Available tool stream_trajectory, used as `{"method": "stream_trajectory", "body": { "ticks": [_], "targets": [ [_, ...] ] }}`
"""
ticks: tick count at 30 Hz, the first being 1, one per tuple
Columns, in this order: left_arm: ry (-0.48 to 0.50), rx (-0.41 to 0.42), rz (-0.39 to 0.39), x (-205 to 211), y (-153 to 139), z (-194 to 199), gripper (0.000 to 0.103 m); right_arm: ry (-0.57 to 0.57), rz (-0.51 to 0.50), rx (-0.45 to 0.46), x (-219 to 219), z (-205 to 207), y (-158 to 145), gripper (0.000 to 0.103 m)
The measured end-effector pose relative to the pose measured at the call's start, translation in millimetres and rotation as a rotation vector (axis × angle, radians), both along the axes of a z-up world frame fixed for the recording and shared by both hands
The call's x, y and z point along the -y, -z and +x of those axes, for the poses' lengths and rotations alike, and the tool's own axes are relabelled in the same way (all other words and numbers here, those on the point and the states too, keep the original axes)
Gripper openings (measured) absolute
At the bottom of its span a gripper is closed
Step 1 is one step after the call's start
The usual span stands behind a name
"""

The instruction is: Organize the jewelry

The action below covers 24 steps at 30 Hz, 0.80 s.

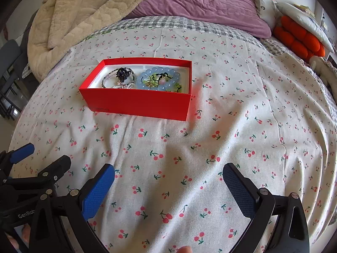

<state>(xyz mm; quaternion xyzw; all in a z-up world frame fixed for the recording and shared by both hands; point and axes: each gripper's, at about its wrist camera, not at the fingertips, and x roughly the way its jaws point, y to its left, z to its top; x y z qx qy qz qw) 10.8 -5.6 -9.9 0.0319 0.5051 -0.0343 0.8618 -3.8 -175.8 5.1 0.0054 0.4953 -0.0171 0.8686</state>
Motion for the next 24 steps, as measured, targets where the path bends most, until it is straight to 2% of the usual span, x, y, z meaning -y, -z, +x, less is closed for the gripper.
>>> {"method": "stream_trajectory", "body": {
  "ticks": [24],
  "targets": [
    [-0.009, 0.002, 0.021, 1.4, 2.0, 0.1, 0.102, -0.001, 0.006, 0.001, 0.9, 0.8, -0.5, 0.103]
  ]
}}
